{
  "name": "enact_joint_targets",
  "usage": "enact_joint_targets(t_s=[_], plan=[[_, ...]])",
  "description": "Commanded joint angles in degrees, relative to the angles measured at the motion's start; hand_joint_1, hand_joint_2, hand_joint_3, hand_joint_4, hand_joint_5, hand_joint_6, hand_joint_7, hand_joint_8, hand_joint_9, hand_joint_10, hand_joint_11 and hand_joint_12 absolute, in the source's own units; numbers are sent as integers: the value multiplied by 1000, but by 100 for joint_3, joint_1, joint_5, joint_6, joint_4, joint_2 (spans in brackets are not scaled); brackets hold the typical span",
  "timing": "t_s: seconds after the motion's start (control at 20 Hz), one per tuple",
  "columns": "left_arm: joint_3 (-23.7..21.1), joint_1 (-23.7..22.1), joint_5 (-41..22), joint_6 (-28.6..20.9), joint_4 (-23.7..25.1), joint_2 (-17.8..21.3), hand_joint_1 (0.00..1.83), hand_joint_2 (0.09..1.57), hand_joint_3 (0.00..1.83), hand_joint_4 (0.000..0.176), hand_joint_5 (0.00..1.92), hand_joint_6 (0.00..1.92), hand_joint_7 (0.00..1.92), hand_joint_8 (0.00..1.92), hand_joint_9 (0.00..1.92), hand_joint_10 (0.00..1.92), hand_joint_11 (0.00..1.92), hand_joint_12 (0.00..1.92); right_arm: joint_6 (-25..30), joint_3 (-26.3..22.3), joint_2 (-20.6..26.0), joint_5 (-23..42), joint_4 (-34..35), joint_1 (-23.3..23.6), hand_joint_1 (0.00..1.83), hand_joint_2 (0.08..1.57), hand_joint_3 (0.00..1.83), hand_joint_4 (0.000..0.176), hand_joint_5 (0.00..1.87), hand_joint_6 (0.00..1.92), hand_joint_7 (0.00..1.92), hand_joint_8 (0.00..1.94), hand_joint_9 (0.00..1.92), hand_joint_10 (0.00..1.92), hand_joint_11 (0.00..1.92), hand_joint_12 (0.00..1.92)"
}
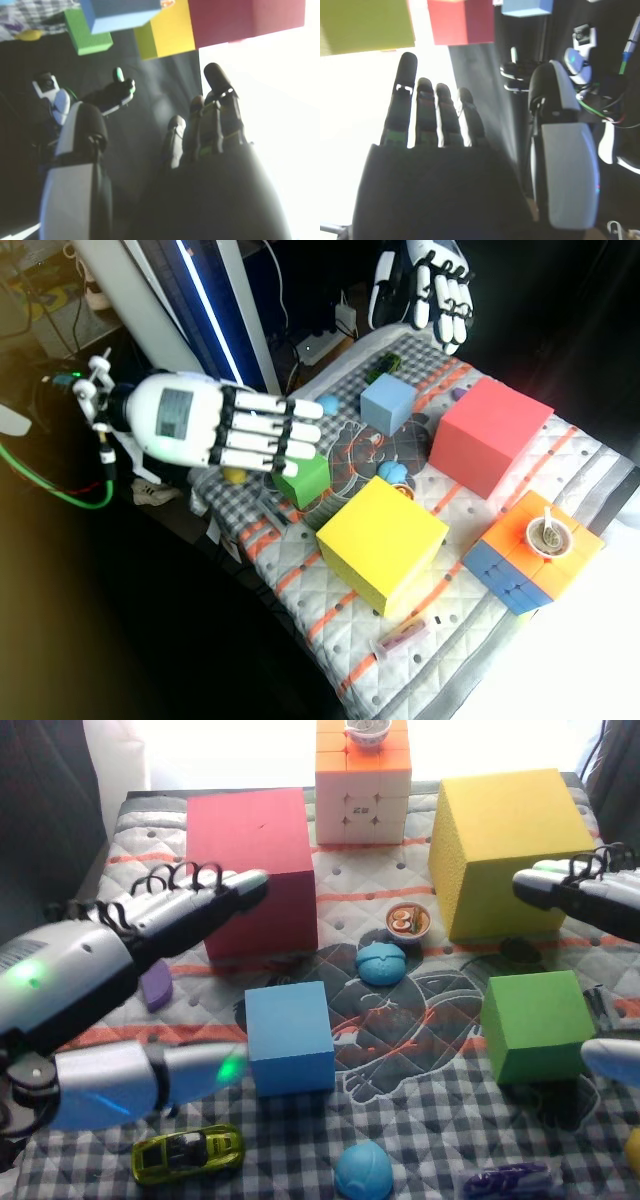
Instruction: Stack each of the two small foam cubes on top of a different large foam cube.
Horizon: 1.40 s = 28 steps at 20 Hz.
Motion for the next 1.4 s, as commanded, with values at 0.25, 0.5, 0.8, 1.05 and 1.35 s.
enact_joint_targets(t_s=[0.25,0.5,0.8,1.05,1.35], plan=[[127,-242,-500,-15,43,-197,392,1233,0,65,0,0,0,0,0,0,17,8,10,31,-33,600,125,163,499,1169,0,0,0,0,0,0,0,0,28,14],[335,-344,-80,-16,-159,-559,532,1141,0,94,0,0,0,0,0,0,11,22,10,233,-307,198,257,277,465,1093,14,0,0,0,0,0,0,0,0,686],[527,-477,484,669,-736,-971,691,1067,0,76,0,0,0,0,0,0,0,865,10,519,-653,-425,359,456,610,1055,0,0,0,0,0,0,56,64,0,1329],[834,-619,865,796,-1037,-1376,922,1066,1,40,32,9,80,15,116,52,0,1093,10,782,-929,-870,505,505,734,1064,1,0,0,0,88,15,0,461,0,1279],[1129,-807,1120,796,-1203,-1826,1142,1154,0,0,274,431,219,786,78,1198,31,1702,10,934,-1105,-1053,594,528,1190,1076,2,0,189,988,499,887,366,1227,86,1851]])
